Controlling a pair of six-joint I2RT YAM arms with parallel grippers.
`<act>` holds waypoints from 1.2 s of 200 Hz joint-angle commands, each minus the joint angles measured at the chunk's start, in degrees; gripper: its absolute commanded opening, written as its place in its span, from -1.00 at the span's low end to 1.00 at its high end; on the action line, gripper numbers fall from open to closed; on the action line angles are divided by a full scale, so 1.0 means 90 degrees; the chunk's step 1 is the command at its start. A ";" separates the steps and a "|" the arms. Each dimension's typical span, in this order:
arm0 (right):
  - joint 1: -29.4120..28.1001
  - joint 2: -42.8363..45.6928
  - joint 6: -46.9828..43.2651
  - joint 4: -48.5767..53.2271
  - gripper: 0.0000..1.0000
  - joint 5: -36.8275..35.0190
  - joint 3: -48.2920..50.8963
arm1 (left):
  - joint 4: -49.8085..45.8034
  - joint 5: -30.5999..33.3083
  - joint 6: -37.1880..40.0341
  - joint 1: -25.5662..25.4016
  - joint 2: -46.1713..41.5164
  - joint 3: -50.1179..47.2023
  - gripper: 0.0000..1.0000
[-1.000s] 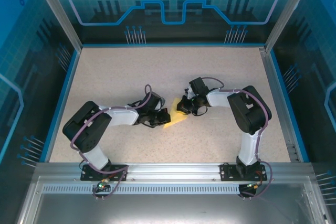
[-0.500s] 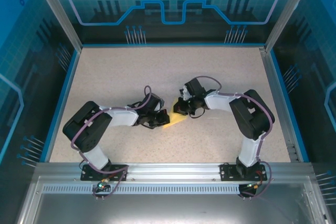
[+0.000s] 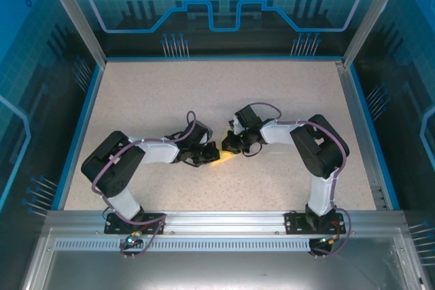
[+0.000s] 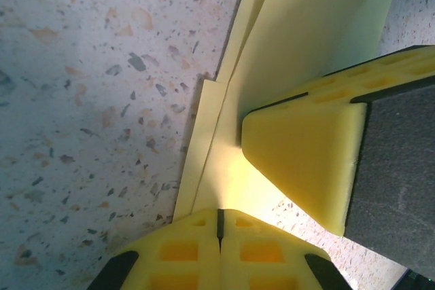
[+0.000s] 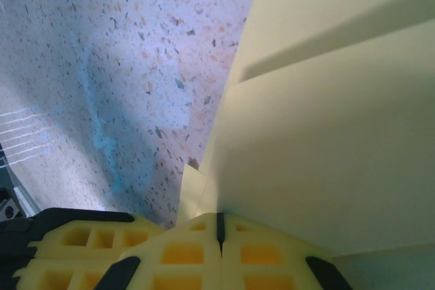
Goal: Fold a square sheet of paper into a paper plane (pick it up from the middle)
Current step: Fourth fold the wing at the center of the table.
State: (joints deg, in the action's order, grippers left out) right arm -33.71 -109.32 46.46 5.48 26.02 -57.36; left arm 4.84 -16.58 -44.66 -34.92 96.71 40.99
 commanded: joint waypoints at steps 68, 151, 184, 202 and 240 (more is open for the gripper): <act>0.0872 -0.0525 -0.0704 0.0460 -1.00 -0.0254 -0.0240 | -0.0613 0.0006 0.0082 0.0049 0.0121 -0.0305 -1.00; 0.1791 -0.0824 -0.1081 0.0756 -1.00 -0.0295 -0.0814 | -0.0748 0.0005 0.0085 0.0048 0.0064 -0.0375 -1.00; 0.2088 -0.0850 -0.1099 0.0807 -1.00 -0.0406 -0.1041 | -0.0752 -0.0006 0.0096 0.0044 0.0086 -0.0375 -1.00; 0.2264 -0.0943 -0.1109 0.0853 -1.00 -0.0440 -0.1254 | -0.0750 -0.0004 0.0109 0.0048 0.0068 -0.0367 -1.00; 0.2519 -0.0915 -0.1104 0.0991 -1.00 -0.0312 -0.1764 | -0.0748 -0.0014 0.0121 0.0042 0.0075 -0.0350 -1.00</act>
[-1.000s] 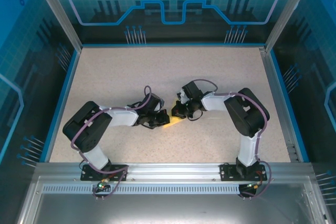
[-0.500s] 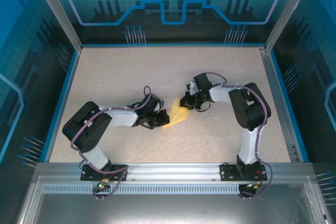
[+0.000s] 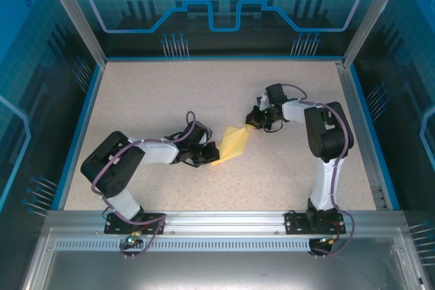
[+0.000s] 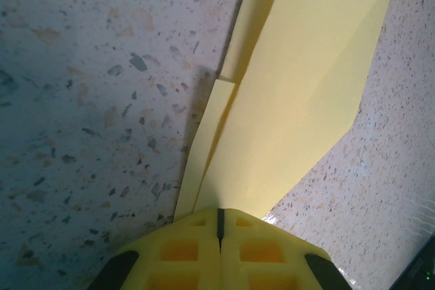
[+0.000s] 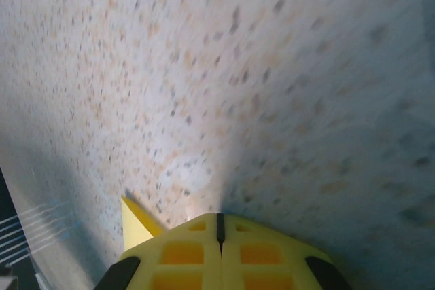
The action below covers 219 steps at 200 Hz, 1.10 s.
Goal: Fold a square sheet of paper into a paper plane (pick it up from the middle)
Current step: Fourth fold the wing at the center of the table.
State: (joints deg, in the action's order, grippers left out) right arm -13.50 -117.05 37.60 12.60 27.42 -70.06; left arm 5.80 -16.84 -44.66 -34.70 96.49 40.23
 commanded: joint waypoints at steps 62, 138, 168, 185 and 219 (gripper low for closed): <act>-0.0105 0.1802 -0.0196 0.0421 -1.00 -0.0475 0.0311 | -0.0836 -0.0028 0.0185 0.0024 0.0090 -0.0144 -1.00; -0.1866 0.1914 0.0440 -0.0036 -1.00 -0.0500 0.1263 | -0.0775 -0.0062 0.0187 0.0021 0.0109 -0.0100 -1.00; -0.2023 0.1275 0.0582 -0.0326 -1.00 -0.0356 0.1177 | -0.0768 -0.0080 0.0175 0.0022 0.0119 -0.0104 -1.00; -0.1997 0.1075 0.0578 -0.0365 -1.00 -0.0416 0.1137 | -0.0768 -0.0077 0.0181 0.0020 0.0109 -0.0115 -1.00; -0.1671 0.0804 0.0477 -0.0324 -1.00 -0.0595 0.1059 | -0.0768 -0.0080 0.0177 0.0027 0.0077 -0.0134 -1.00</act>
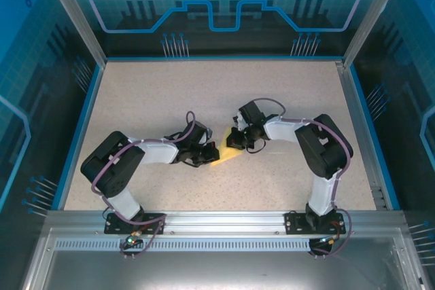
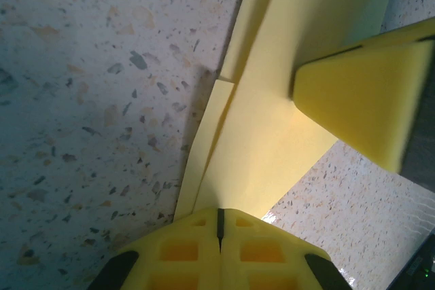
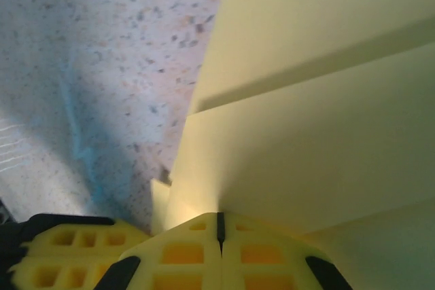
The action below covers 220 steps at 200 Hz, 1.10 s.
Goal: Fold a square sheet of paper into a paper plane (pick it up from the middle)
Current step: Fourth fold the wing at the center of the table, then turn over a square sheet of paper at the center of the table.
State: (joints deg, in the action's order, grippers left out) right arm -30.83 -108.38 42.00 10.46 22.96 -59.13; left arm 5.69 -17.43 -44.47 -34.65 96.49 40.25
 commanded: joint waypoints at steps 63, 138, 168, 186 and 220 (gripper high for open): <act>0.1358 0.0023 -0.0491 0.0421 -1.00 -0.0690 -0.0364 | -0.0805 -0.0050 0.0173 0.0021 -0.0017 -0.0128 -1.00; 0.1580 0.2089 -0.0640 0.0772 -0.56 -0.1280 0.0468 | -0.1068 -0.0179 0.0308 -0.0008 -0.0827 0.0568 -0.57; 0.1469 0.2630 -0.0457 0.0510 -0.18 -0.0898 0.1064 | -0.1426 0.0153 0.0395 0.0001 -0.1400 0.0818 -0.21; 0.1314 0.2861 -0.0294 0.0332 0.18 -0.0673 0.1356 | -0.1577 0.0482 0.0437 0.0052 -0.1667 0.0802 0.00; 0.0821 0.2916 0.0200 -0.0077 0.56 -0.0566 0.1657 | -0.1630 0.0996 0.0479 0.0250 -0.1886 0.0536 0.49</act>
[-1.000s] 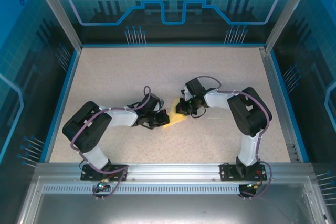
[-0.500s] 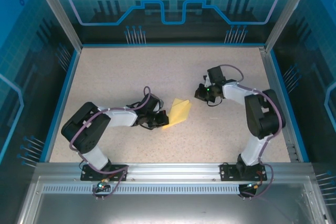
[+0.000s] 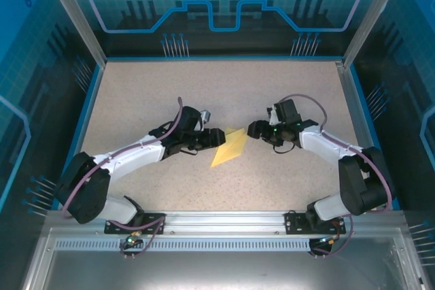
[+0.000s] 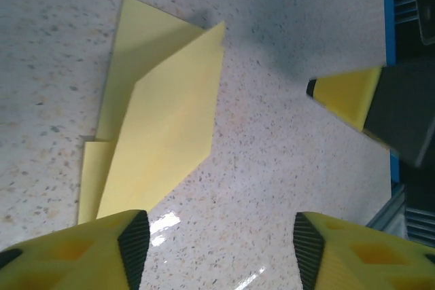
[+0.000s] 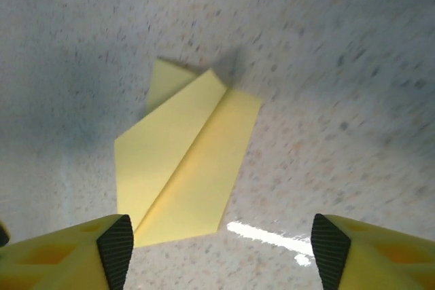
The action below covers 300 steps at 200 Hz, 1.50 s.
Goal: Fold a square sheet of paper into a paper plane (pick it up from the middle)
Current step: Turn over a square sheet of paper at the center of the table.
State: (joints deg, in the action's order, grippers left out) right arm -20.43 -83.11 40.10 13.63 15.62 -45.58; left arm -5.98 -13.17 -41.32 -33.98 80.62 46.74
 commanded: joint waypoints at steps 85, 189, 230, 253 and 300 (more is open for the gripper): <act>-0.1066 -0.0927 0.2275 -0.2266 0.37 -0.0055 0.0420 | 0.0314 -0.0031 -0.0023 0.0373 0.0371 -0.0413 0.82; -0.1195 -0.1992 0.2603 -0.2979 -0.12 -0.0102 0.0043 | 0.0646 -0.0507 -0.0336 0.0544 0.0884 -0.0389 0.72; -0.1194 -0.2294 0.2576 -0.3172 -0.36 0.0123 -0.0128 | 0.0780 -0.0620 -0.0418 0.0589 0.0955 -0.0447 0.70; -0.1206 -0.2603 0.2590 -0.3770 -0.48 0.0506 -0.0189 | 0.0936 -0.0773 -0.0530 0.0683 0.0945 -0.0540 0.70; -0.1183 -0.2351 0.2469 -0.4473 -0.83 0.0745 0.0073 | 0.1215 -0.1375 -0.0679 0.1109 0.0772 -0.0821 0.71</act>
State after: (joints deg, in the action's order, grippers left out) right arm -30.46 -106.00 63.24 -20.67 19.75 -46.11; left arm 2.90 -20.73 -45.54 -26.61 88.51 41.54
